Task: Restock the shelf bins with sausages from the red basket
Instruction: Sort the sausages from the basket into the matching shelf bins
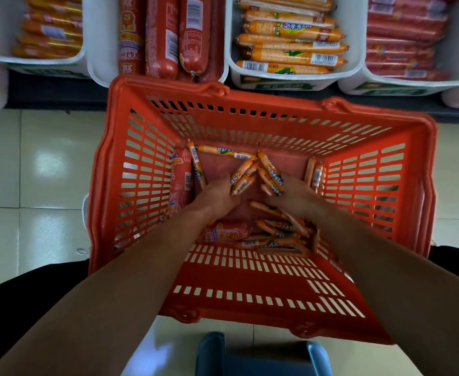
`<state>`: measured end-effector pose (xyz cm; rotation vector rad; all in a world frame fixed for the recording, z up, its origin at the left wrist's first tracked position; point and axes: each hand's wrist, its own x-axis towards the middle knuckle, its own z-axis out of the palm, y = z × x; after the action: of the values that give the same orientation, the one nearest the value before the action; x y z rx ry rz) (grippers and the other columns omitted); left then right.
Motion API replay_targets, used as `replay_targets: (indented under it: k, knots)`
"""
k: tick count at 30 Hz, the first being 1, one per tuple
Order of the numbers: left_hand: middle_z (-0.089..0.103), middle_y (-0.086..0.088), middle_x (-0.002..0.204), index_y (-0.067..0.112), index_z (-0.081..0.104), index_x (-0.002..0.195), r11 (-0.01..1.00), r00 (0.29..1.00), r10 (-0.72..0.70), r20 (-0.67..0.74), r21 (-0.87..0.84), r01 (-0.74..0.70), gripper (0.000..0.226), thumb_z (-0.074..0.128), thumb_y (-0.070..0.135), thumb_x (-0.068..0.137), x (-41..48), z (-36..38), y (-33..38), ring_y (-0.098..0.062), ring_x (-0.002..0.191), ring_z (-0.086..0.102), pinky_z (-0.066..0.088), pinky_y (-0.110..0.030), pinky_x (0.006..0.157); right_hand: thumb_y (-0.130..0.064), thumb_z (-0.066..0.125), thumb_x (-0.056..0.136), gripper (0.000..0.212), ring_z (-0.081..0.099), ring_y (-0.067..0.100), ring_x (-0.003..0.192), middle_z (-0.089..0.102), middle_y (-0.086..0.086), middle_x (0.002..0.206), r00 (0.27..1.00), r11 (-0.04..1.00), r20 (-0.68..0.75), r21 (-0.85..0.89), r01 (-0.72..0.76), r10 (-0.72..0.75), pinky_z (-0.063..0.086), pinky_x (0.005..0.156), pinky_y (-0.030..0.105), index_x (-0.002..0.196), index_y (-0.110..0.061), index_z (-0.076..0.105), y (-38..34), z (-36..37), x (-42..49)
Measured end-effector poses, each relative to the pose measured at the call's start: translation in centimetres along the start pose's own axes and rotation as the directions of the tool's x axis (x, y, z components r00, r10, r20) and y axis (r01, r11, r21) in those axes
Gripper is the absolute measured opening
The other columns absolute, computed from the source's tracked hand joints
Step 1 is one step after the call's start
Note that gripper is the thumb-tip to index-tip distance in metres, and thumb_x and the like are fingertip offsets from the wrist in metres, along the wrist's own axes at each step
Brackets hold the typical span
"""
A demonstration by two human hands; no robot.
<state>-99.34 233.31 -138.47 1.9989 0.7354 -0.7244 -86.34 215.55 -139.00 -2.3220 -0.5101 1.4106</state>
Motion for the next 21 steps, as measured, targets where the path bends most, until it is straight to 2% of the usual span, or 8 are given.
replay_targets:
  k: [3, 7, 10, 12, 15, 17, 19, 21]
  knots:
    - [0.066, -0.001, 0.114, 0.02, 0.057, 0.124, 0.979, 0.998, -0.055, -0.012, -0.199, 0.051, 0.036, 0.067, 0.023, 0.09, -0.8, -0.4, 0.0, -0.018, 0.105, 0.062, 0.048, -0.029, 0.084, -0.038, 0.073, 0.086, 0.056, 0.06, 0.018, 0.104, 0.06, -0.003, 0.118, 1.0, 0.999, 0.001, 0.036, -0.018, 0.018, 0.045, 0.079, 0.031, 0.133, -0.021, 0.048, -0.5, 0.3, -0.7]
    - [0.067, 0.002, 0.108, 0.021, 0.059, 0.118, 0.939, 0.991, -0.117, -0.059, -0.333, 0.091, 0.031, 0.069, 0.027, 0.089, -2.9, -1.7, 0.7, -0.015, 0.098, 0.064, 0.049, -0.03, 0.079, -0.039, 0.071, 0.089, 0.059, 0.055, 0.02, 0.115, 0.056, -0.003, 0.125, 1.0, 0.999, 0.013, 0.044, 0.004, -0.005, 0.043, 0.087, 0.032, 0.138, -0.018, 0.045, -2.0, -0.1, -2.8]
    - [0.067, 0.0, 0.101, 0.02, 0.06, 0.109, 0.94, 0.989, -0.118, -0.092, -0.331, 0.082, 0.023, 0.069, 0.028, 0.089, -5.2, -3.1, 1.9, -0.016, 0.095, 0.063, 0.049, -0.035, 0.083, -0.037, 0.071, 0.089, 0.049, 0.059, 0.019, 0.108, 0.058, -0.005, 0.112, 0.999, 0.998, 0.0, 0.053, 0.034, -0.034, 0.042, 0.078, 0.031, 0.127, -0.017, 0.048, -3.8, -0.9, -5.2]
    - [0.067, 0.0, 0.101, 0.02, 0.06, 0.107, 0.944, 0.987, -0.11, -0.114, -0.322, 0.068, 0.023, 0.069, 0.029, 0.088, -6.9, -3.9, 2.6, -0.018, 0.096, 0.063, 0.047, -0.036, 0.081, -0.034, 0.07, 0.092, 0.047, 0.055, 0.018, 0.103, 0.055, -0.004, 0.111, 0.999, 0.998, 0.01, 0.048, 0.039, -0.039, 0.04, 0.081, 0.031, 0.128, -0.017, 0.045, -5.4, -1.8, -7.4]
    - [0.065, 0.0, 0.108, 0.021, 0.059, 0.115, 0.955, 0.982, -0.121, -0.147, -0.288, 0.075, 0.032, 0.07, 0.033, 0.087, -9.5, -5.2, 3.7, -0.019, 0.1, 0.061, 0.046, -0.035, 0.084, -0.03, 0.066, 0.095, 0.033, 0.053, 0.015, 0.096, 0.055, -0.003, 0.107, 0.996, 0.996, 0.009, 0.008, 0.094, -0.094, 0.037, 0.08, 0.03, 0.119, -0.02, 0.046, -7.2, -3.0, -10.5]
    - [0.068, -0.001, 0.107, 0.021, 0.062, 0.116, 0.968, 0.981, -0.089, -0.17, -0.249, 0.044, 0.033, 0.071, 0.032, 0.086, -11.2, -6.4, 4.7, -0.021, 0.098, 0.064, 0.046, -0.033, 0.081, -0.029, 0.067, 0.094, 0.031, 0.053, 0.016, 0.099, 0.055, -0.003, 0.107, 0.99, 0.99, -0.01, -0.028, 0.139, -0.139, 0.036, 0.082, 0.03, 0.117, -0.02, 0.048, -8.4, -3.8, -12.5]
    - [0.069, 0.0, 0.103, 0.021, 0.063, 0.114, 0.974, 0.978, -0.053, -0.203, -0.229, 0.006, 0.029, 0.072, 0.027, 0.086, -13.1, -7.7, 5.9, -0.019, 0.096, 0.065, 0.045, -0.03, 0.078, -0.032, 0.069, 0.092, 0.032, 0.057, 0.019, 0.102, 0.058, -0.003, 0.107, 0.985, 0.985, -0.044, -0.043, 0.167, -0.169, 0.041, 0.085, 0.032, 0.115, -0.022, 0.051, -9.4, -4.7, -14.0]
    - [0.069, 0.002, 0.096, 0.021, 0.063, 0.109, 0.977, 0.969, -0.037, -0.245, -0.213, -0.017, 0.026, 0.072, 0.026, 0.085, -14.7, -9.2, 6.8, -0.017, 0.089, 0.066, 0.044, -0.028, 0.07, -0.034, 0.07, 0.091, 0.028, 0.057, 0.018, 0.096, 0.058, -0.006, 0.099, 0.977, 0.978, -0.075, -0.086, 0.192, -0.198, 0.041, 0.083, 0.032, 0.106, -0.024, 0.048, -10.6, -6.0, -15.6]
